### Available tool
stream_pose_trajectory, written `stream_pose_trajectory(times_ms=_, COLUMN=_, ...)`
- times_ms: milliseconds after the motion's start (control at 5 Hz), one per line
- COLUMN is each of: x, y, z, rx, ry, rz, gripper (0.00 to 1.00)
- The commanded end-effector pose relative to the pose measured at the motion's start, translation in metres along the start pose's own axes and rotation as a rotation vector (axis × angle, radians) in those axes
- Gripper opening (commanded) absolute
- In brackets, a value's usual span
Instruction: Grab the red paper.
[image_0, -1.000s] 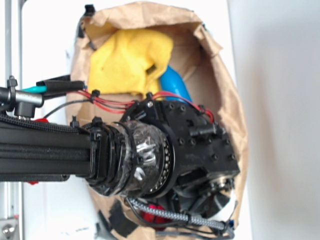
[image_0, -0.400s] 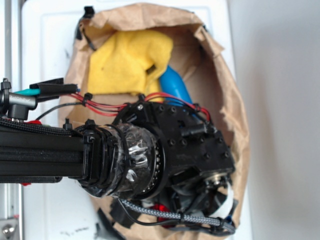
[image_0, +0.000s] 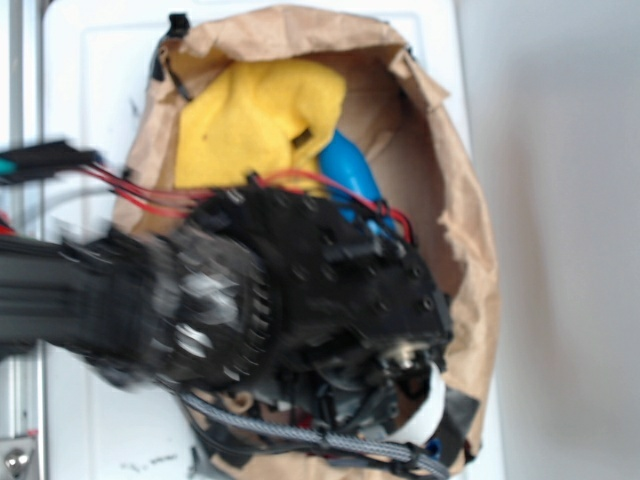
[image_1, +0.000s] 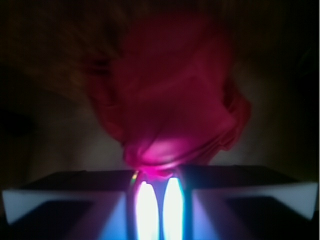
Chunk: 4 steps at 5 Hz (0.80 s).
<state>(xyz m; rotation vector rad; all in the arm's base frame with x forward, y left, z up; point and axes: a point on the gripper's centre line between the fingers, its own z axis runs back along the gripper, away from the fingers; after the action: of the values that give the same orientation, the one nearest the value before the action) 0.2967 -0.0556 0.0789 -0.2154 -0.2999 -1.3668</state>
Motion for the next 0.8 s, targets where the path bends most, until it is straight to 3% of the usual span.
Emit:
stream_pose_trajectory(times_ms=0, x=-0.034, y=0.018, z=0.115, rx=0.270, ry=0.040, rz=0.202, gripper=0.00)
stream_pose_trajectory(times_ms=200, x=-0.038, y=0.024, z=0.126, rx=0.204, ry=0.002, rz=0.193, gripper=0.13)
stream_pose_trajectory(times_ms=400, x=-0.032, y=0.021, z=0.107, rx=0.158, ry=0.016, rz=0.133, gripper=1.00)
stream_pose_trajectory(times_ms=600, x=-0.020, y=0.008, z=0.068, rx=0.108, ry=0.051, rz=0.037, gripper=1.00)
